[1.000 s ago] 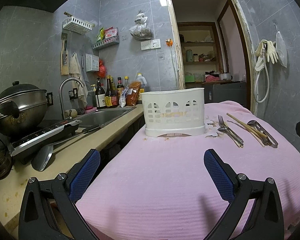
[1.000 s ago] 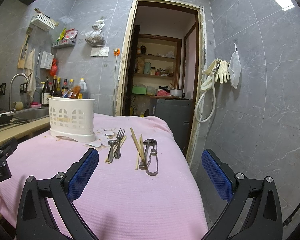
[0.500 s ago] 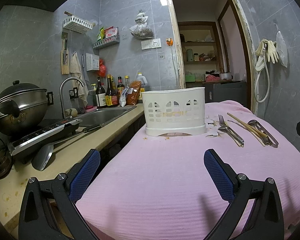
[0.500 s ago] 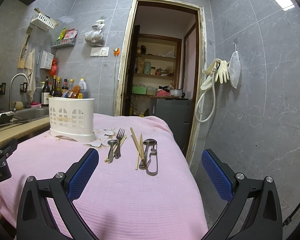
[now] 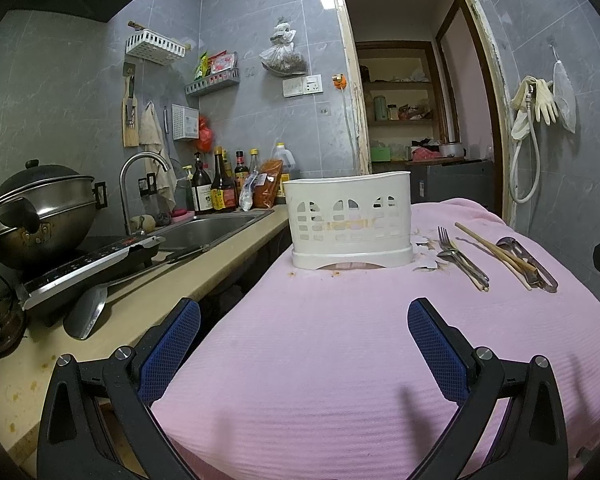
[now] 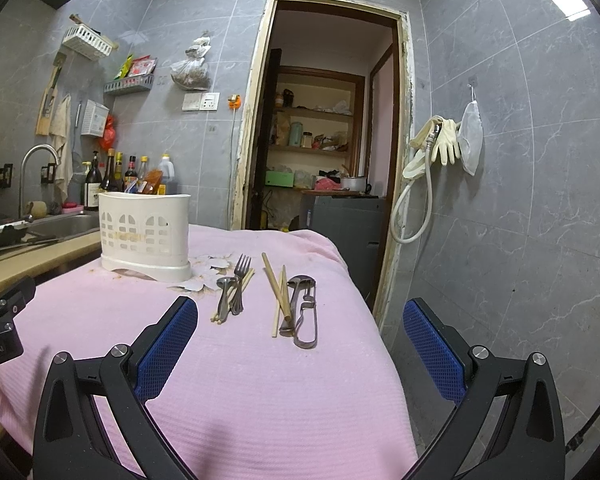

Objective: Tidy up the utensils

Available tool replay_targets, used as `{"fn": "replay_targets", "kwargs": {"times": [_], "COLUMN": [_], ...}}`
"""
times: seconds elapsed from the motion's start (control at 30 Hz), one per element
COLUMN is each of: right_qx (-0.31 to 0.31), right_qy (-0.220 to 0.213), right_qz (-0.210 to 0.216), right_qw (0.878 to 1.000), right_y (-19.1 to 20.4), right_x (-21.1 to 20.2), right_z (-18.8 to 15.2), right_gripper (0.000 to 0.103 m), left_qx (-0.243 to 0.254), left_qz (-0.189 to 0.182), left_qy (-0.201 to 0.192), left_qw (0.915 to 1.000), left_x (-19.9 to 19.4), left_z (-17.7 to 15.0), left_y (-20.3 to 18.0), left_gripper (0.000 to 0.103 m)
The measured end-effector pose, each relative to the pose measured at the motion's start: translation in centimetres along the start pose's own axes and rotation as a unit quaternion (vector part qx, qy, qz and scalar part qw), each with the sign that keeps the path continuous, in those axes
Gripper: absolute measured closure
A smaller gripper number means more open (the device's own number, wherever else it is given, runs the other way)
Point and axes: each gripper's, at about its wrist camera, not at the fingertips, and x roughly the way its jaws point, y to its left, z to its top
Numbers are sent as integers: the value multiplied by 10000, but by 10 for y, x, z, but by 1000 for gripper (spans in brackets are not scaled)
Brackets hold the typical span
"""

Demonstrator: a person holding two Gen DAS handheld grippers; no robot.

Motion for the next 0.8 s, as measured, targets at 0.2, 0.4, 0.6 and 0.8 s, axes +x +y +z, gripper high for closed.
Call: {"fn": "replay_targets", "kwargs": {"times": [0.2, 0.4, 0.6, 0.8], "right_qx": [0, 4, -1, -24], "right_qy": [5, 13, 11, 21], "right_qz": [2, 4, 1, 18], "right_qw": [10000, 10000, 10000, 10000], "right_y": [1, 1, 1, 2], "right_x": [0, 0, 3, 9], "right_z": [-2, -2, -2, -6], "right_gripper": [0, 0, 0, 0], "left_qx": [0, 12, 27, 66], "left_qz": [1, -5, -25, -162], "left_qy": [8, 19, -33, -160], "left_qw": [10000, 10000, 10000, 9997], "left_x": [-1, 0, 0, 7], "left_z": [0, 0, 2, 17], "left_y": [-1, -3, -6, -12], "left_gripper": [1, 1, 1, 1]}}
